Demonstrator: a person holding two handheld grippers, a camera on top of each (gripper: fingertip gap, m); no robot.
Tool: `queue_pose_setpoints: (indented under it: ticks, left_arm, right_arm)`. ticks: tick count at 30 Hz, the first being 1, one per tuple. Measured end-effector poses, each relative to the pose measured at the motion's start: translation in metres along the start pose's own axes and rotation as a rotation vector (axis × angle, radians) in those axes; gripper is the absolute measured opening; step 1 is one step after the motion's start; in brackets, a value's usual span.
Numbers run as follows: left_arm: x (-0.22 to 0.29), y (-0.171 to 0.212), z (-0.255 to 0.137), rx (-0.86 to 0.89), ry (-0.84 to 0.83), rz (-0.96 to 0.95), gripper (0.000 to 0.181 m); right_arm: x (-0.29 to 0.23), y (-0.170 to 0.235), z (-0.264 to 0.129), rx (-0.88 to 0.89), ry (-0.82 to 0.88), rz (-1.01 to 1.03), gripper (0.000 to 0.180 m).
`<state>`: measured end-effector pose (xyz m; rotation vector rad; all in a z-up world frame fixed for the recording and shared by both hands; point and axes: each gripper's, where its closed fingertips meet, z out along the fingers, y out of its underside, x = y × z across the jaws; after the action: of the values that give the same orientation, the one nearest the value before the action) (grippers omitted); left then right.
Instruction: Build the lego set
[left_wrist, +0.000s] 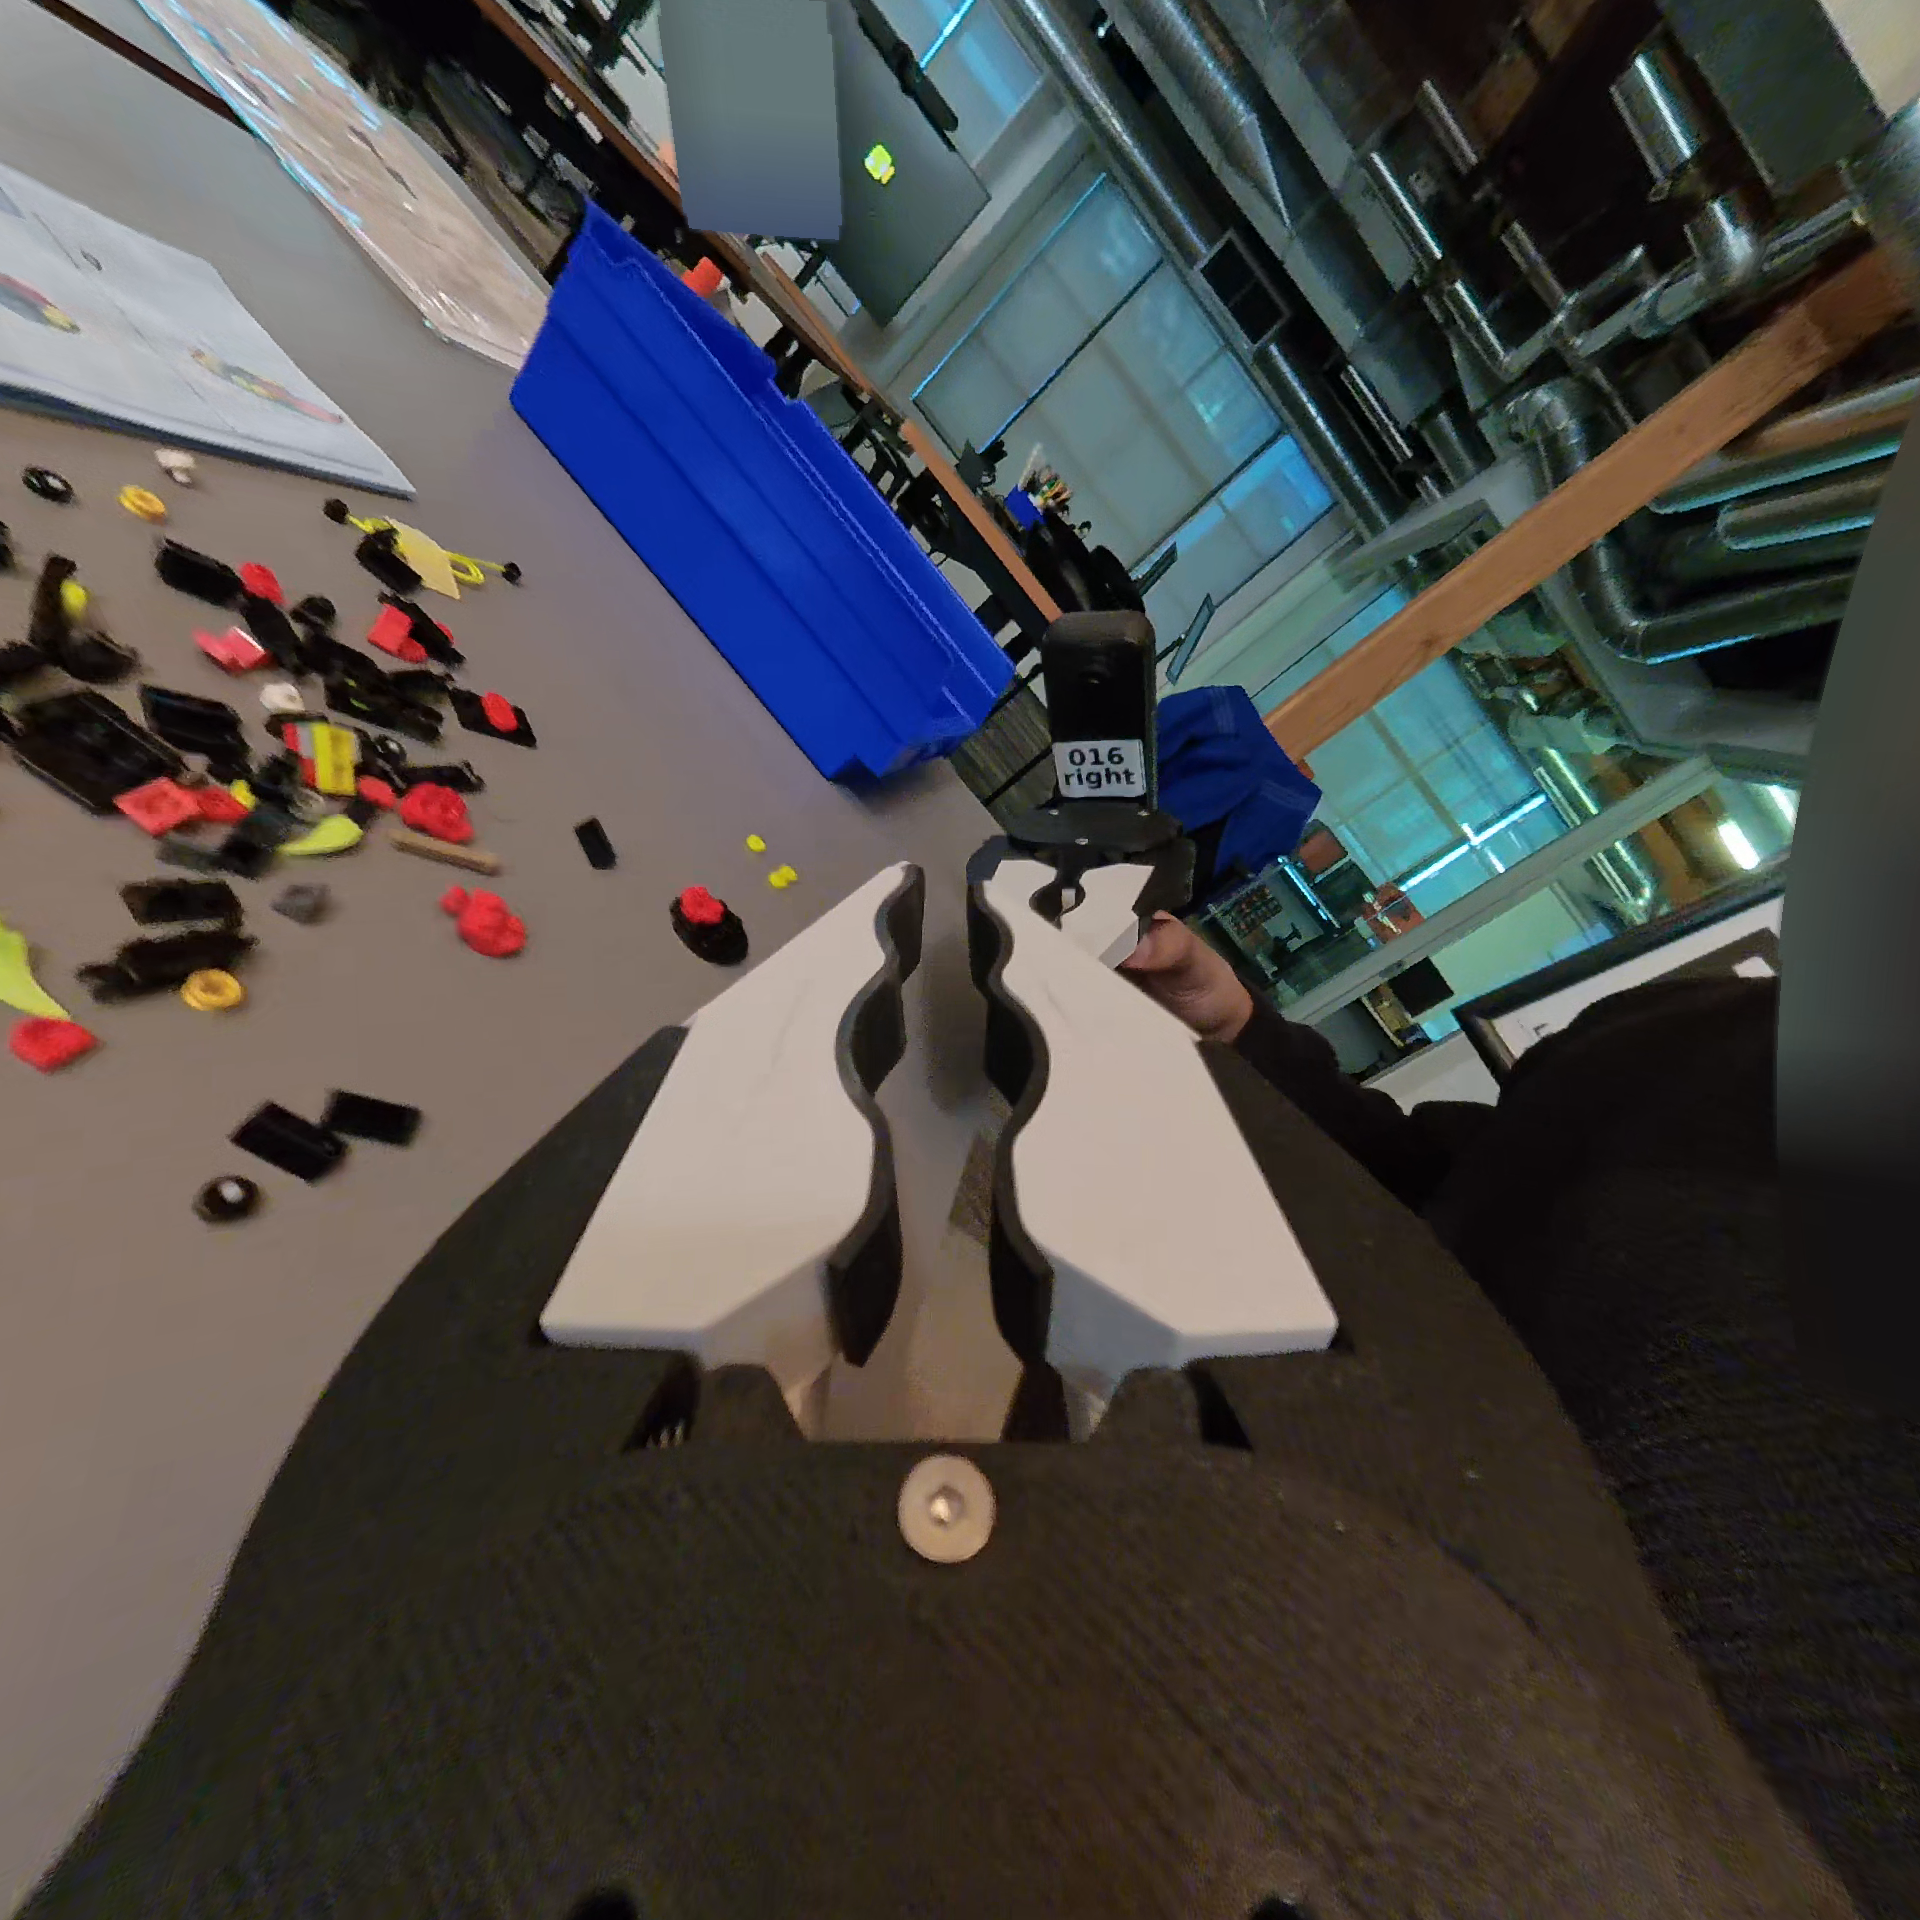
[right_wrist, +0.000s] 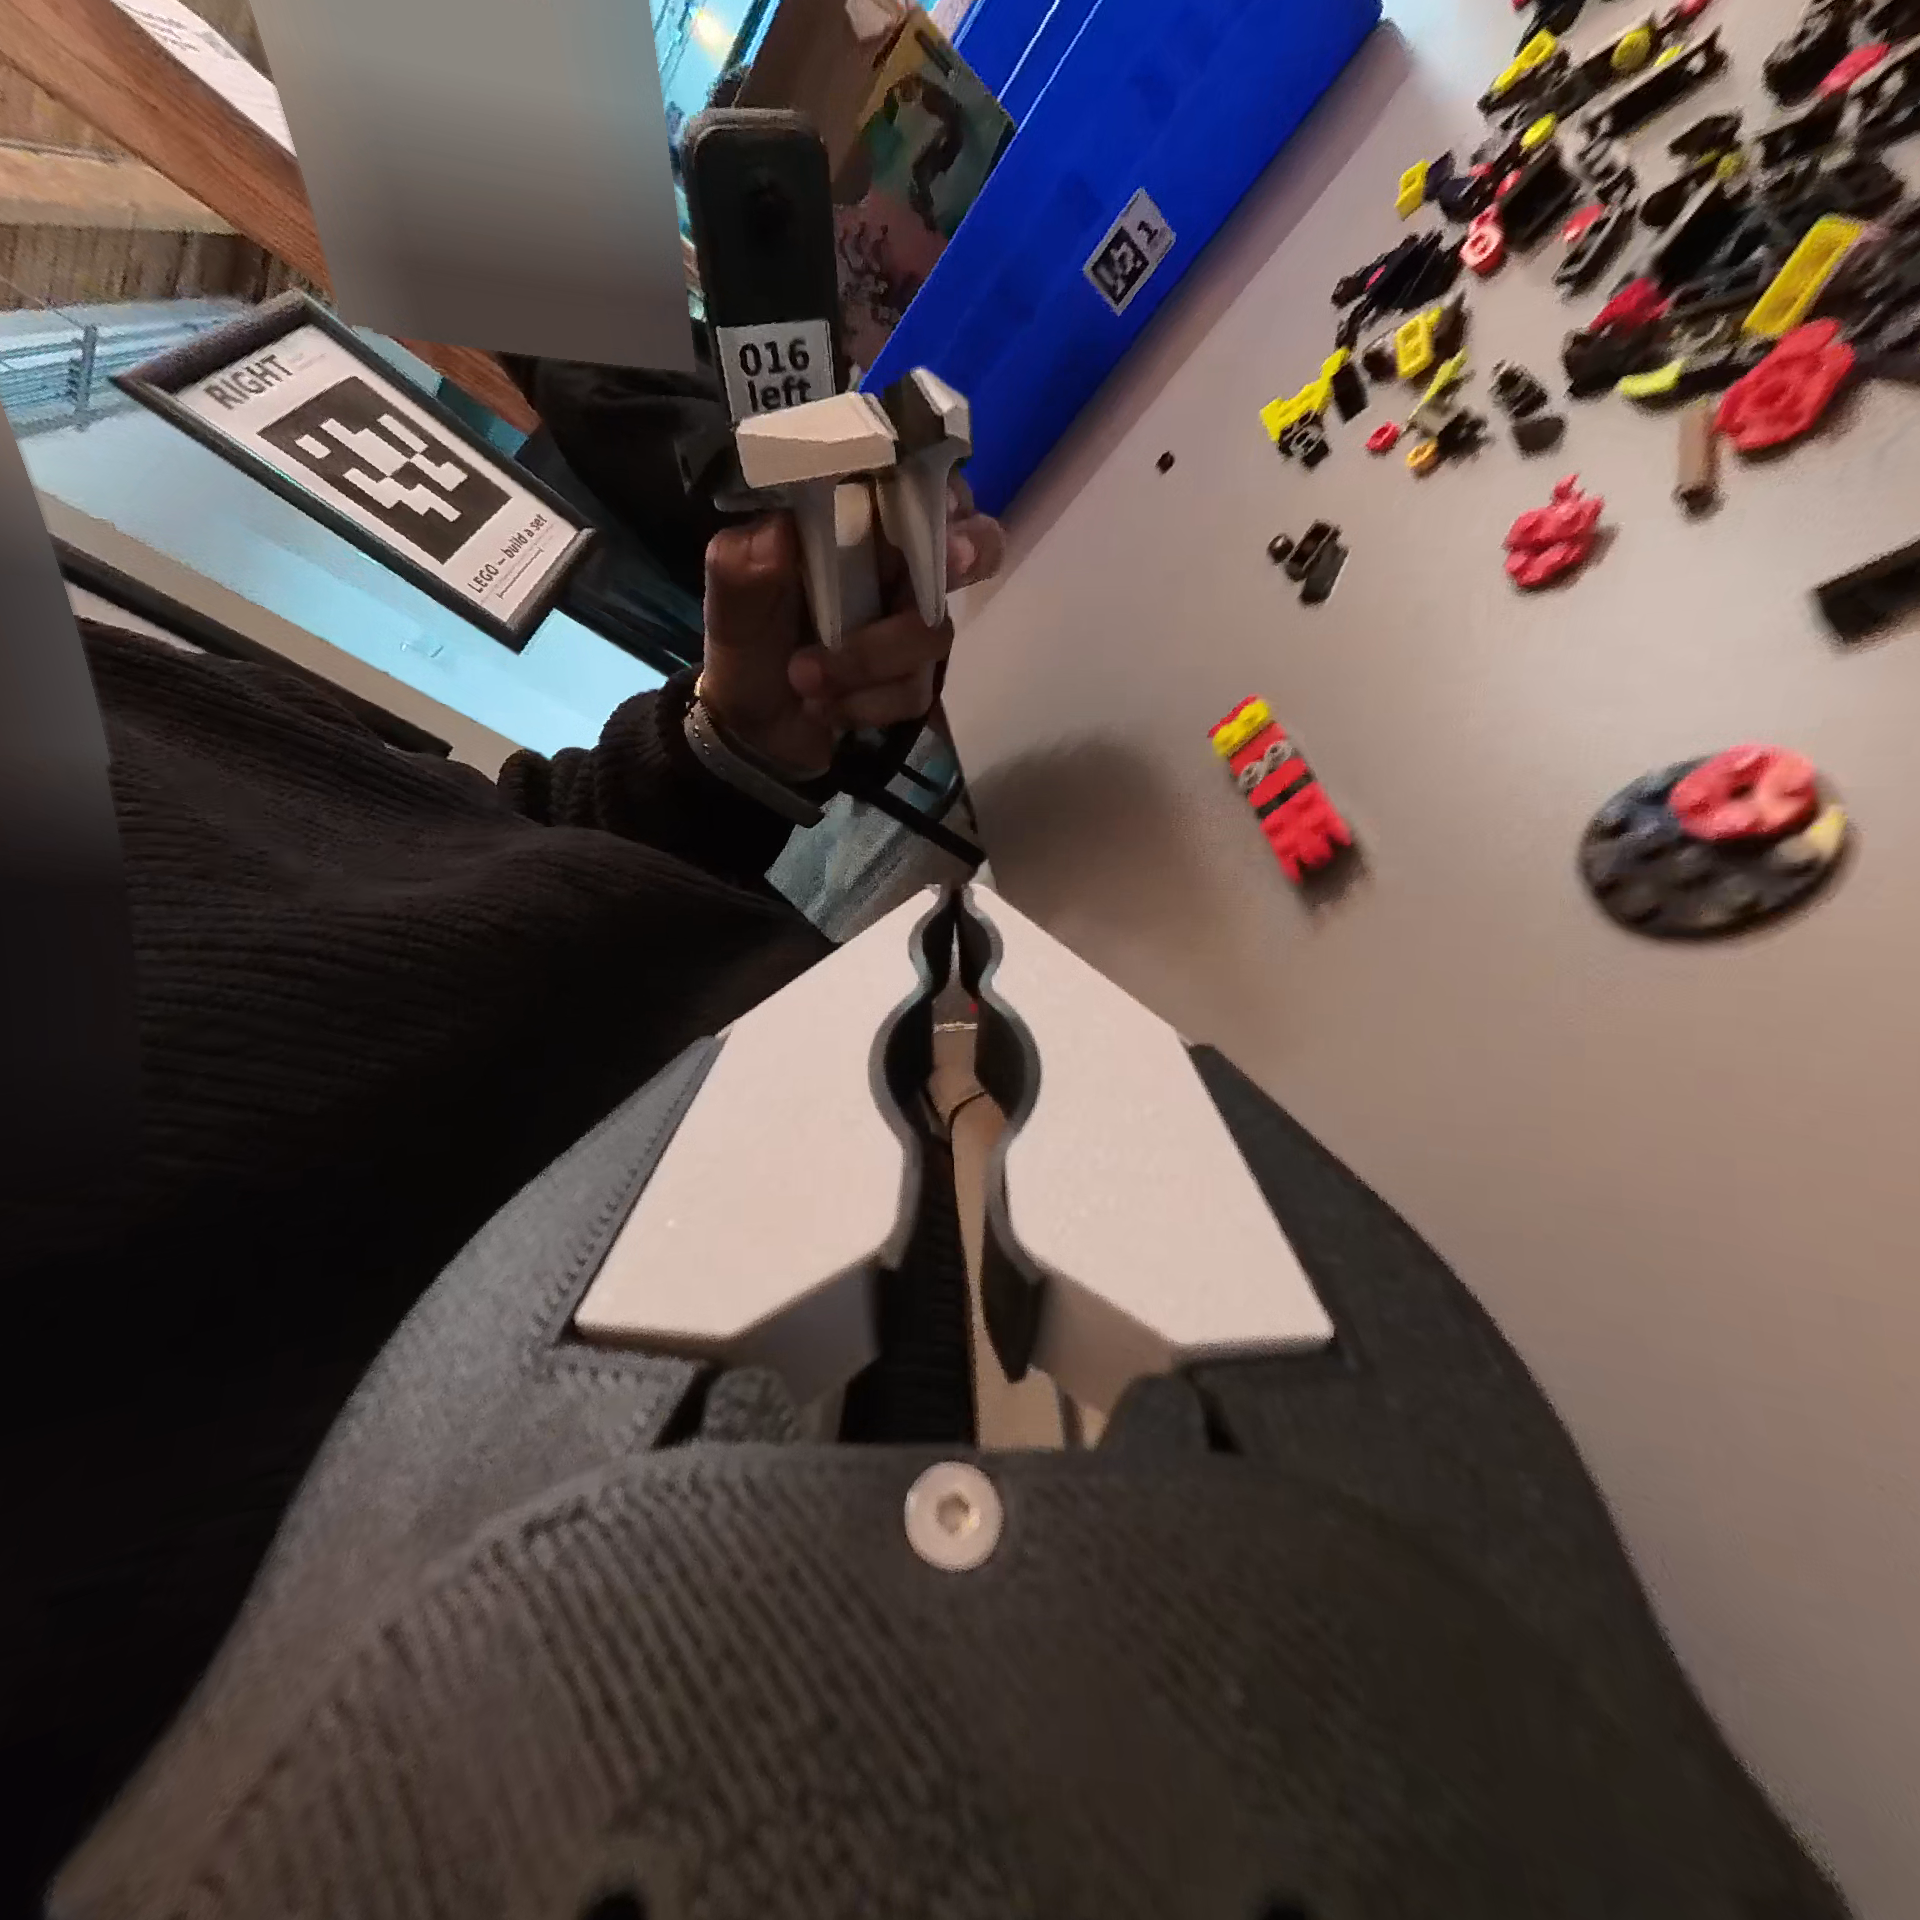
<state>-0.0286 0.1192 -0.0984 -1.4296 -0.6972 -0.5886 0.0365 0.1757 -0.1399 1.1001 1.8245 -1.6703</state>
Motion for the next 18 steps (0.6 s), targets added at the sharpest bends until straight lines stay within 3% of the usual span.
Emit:
queue_pose_setpoints:
  ticks: [18]
  left_arm:
    - [0.062, 0.080, -0.059, 0.072, -0.070, -0.104, 0.007]
  right_arm:
    - [-0.078, 0.122, 0.000, 0.032, 0.094, 0.051, 0.000]
